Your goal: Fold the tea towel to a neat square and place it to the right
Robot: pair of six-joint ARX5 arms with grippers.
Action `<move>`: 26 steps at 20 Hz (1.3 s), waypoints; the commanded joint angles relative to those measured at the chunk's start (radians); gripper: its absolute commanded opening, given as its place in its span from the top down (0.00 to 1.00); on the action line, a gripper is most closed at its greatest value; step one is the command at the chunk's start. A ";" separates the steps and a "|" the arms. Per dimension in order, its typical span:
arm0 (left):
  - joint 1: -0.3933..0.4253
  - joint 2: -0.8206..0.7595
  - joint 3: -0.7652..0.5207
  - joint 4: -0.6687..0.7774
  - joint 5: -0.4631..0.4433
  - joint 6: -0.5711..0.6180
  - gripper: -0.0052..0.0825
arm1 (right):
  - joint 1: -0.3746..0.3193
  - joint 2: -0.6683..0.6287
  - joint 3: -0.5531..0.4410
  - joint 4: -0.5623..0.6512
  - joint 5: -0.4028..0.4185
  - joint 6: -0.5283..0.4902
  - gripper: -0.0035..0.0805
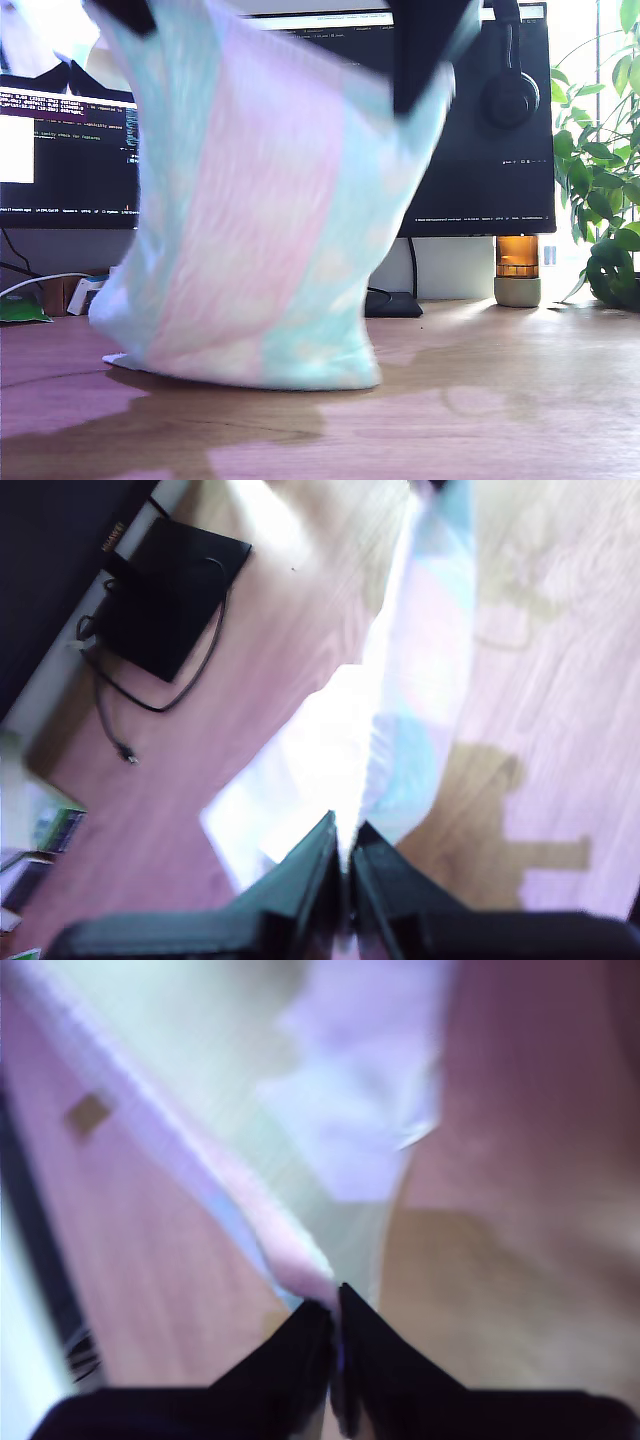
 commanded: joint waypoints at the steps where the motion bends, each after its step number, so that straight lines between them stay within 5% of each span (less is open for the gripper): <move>1: 0.026 -0.002 0.037 -0.009 0.013 0.001 0.97 | 0.009 0.003 0.065 -0.031 0.030 0.019 0.97; 8: 0.063 -0.002 0.100 -0.061 0.061 0.000 0.97 | 0.033 0.000 0.194 -0.091 0.109 0.050 0.97; 13: 0.186 0.078 0.100 0.019 0.069 0.029 0.97 | 0.003 0.032 0.194 -0.026 0.113 0.053 0.97; 18: 0.318 0.202 0.100 0.270 0.069 0.137 0.97 | -0.064 0.108 0.194 0.227 0.126 -0.013 0.97; 26: 0.484 0.330 0.131 0.758 0.093 0.372 0.97 | -0.093 0.186 0.195 0.788 0.277 -0.174 0.97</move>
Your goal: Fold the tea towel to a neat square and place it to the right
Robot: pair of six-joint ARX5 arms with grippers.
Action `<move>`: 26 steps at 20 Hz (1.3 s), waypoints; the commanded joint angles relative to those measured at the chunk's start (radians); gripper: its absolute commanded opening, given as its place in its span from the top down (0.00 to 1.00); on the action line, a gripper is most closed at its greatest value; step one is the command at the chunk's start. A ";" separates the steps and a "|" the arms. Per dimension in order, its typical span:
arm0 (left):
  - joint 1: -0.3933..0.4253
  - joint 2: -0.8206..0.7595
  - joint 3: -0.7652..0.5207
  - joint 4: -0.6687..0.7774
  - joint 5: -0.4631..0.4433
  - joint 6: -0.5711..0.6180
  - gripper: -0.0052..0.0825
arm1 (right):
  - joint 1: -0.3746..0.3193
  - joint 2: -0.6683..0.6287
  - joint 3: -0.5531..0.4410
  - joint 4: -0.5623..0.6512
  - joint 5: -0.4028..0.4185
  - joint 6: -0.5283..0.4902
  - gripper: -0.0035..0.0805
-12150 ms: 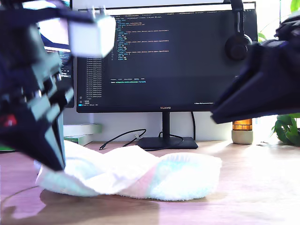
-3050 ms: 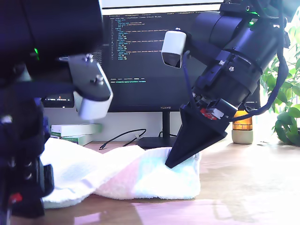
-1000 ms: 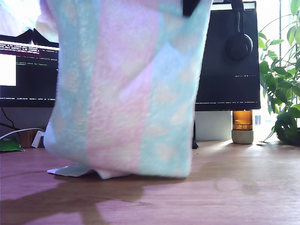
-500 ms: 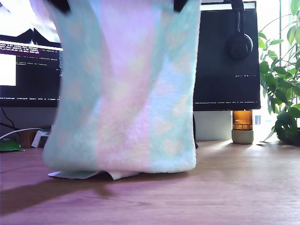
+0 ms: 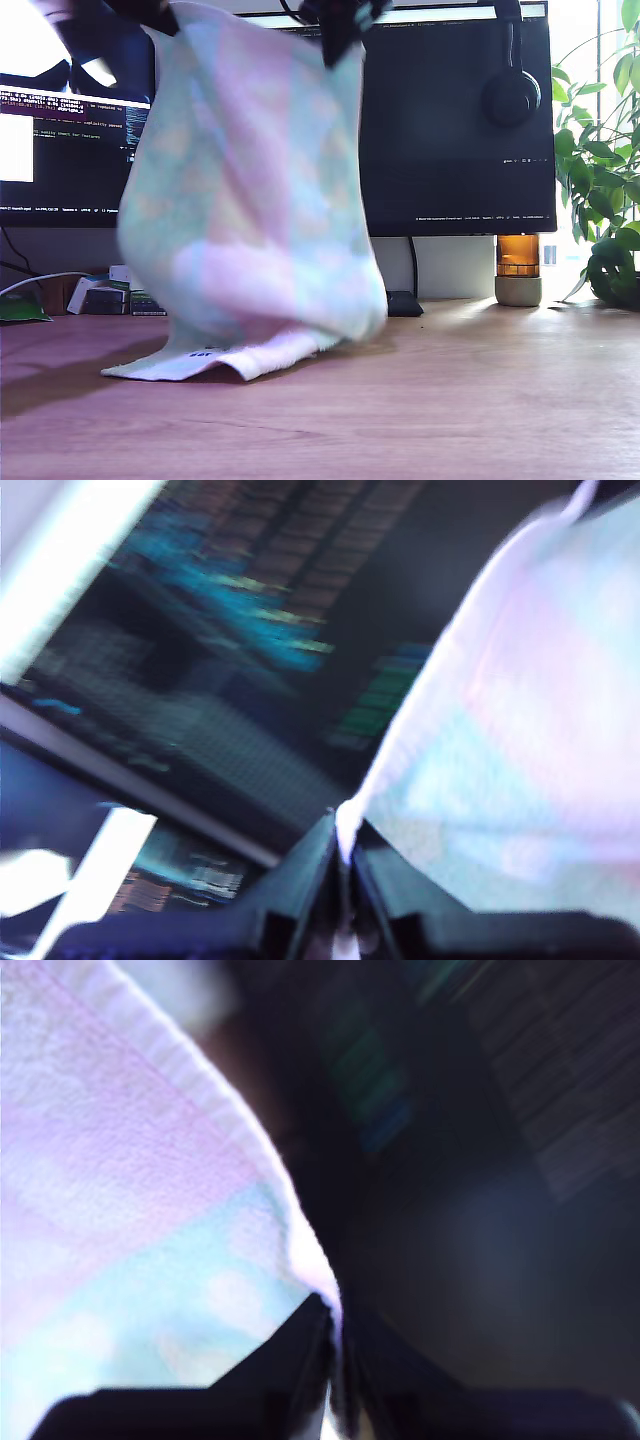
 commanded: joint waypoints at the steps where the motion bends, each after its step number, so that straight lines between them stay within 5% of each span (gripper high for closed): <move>1: 0.018 0.026 0.057 0.028 0.029 0.023 0.97 | -0.004 -0.010 0.016 0.106 0.020 -0.035 0.97; 10: 0.089 0.108 0.347 -0.025 0.083 0.023 0.97 | -0.017 -0.010 0.092 0.282 0.056 -0.092 0.97; 18: 0.105 0.108 0.354 -0.051 0.083 0.023 0.97 | -0.031 -0.010 0.125 0.270 0.078 -0.161 0.97; 26: 0.045 0.032 0.409 -0.344 0.092 0.015 0.97 | -0.018 -0.017 0.356 -0.203 0.050 -0.153 0.97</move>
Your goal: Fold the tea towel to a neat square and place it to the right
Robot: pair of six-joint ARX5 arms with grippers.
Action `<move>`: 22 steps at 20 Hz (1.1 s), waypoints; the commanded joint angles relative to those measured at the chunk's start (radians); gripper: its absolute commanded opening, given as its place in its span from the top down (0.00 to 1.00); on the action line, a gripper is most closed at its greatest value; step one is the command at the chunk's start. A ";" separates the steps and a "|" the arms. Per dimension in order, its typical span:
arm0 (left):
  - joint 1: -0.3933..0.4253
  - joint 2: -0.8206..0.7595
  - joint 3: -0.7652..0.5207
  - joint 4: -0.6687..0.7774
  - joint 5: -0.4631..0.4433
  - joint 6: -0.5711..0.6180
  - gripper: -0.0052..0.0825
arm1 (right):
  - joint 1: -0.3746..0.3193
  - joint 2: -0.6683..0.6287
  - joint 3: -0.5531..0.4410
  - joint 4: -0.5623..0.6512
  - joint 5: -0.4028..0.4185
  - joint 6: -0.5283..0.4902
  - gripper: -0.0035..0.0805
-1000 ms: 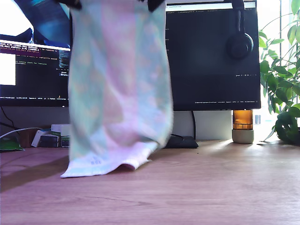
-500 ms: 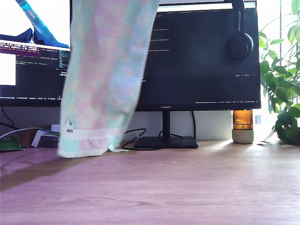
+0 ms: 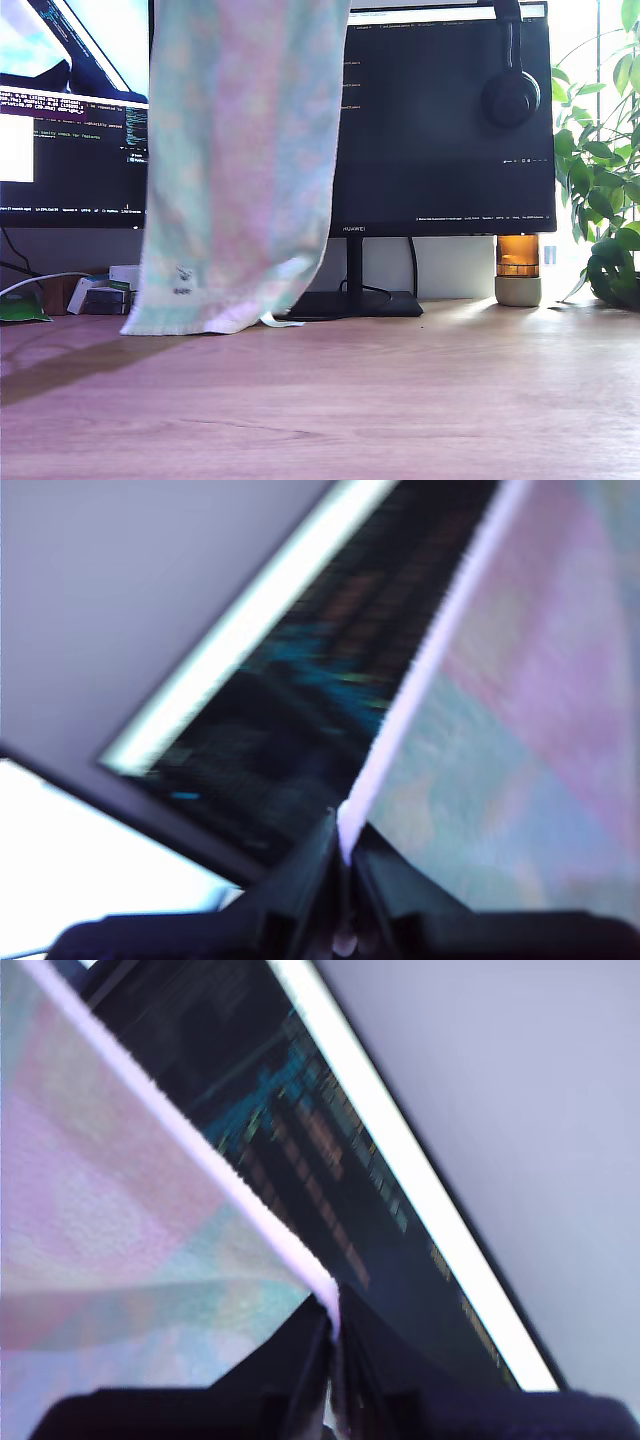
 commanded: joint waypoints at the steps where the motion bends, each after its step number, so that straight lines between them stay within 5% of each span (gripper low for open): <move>1: -0.002 -0.048 0.061 -0.064 0.003 -0.004 0.97 | -0.003 -0.016 0.046 -0.090 -0.009 0.010 0.97; 7: -0.029 -0.051 0.256 -0.253 0.117 -0.039 0.97 | 0.016 -0.016 0.186 -0.269 -0.058 0.009 0.97; 14: 0.006 0.016 0.275 -0.227 0.133 -0.048 0.97 | -0.011 -0.006 0.190 -0.218 -0.103 0.010 0.97; 22: 0.059 0.161 0.277 0.011 0.140 -0.022 0.97 | -0.079 0.103 0.190 -0.002 -0.090 0.043 0.97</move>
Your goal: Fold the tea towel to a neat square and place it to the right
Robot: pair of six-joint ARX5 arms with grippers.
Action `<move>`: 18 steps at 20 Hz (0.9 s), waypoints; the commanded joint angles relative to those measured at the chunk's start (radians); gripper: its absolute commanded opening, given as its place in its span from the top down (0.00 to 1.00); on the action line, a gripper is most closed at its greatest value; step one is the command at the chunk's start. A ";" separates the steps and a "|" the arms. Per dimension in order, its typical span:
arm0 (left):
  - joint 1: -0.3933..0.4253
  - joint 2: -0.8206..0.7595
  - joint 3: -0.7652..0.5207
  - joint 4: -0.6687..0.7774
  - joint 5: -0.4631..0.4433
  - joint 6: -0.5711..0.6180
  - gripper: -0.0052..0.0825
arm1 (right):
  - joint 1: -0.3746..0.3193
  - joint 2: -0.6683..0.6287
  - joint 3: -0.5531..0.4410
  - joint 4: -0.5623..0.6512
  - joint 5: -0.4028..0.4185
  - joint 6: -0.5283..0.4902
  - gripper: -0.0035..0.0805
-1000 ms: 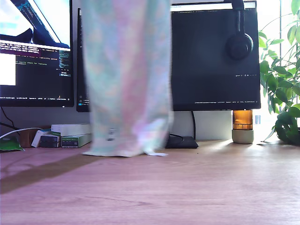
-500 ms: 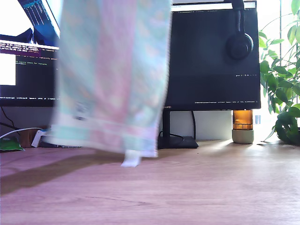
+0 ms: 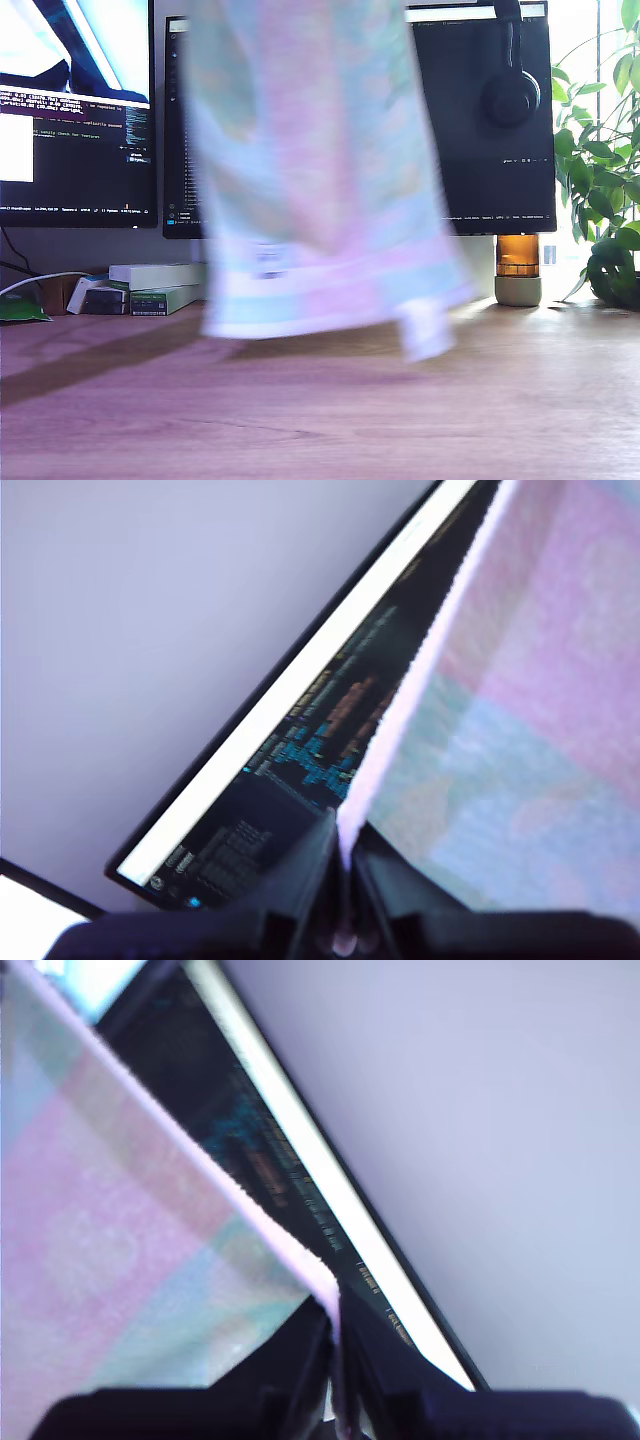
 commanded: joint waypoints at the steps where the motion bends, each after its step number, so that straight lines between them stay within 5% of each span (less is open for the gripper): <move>1: 0.023 0.004 -0.003 0.056 -0.006 0.004 0.97 | -0.026 0.060 -0.002 0.048 0.020 0.011 0.97; 7: 0.075 0.031 0.002 0.098 0.033 0.003 0.97 | -0.068 0.079 0.001 0.135 0.017 0.011 0.97; 18: 0.093 0.039 0.002 -0.188 0.129 -0.005 0.97 | -0.057 0.077 0.001 -0.122 -0.089 0.023 0.97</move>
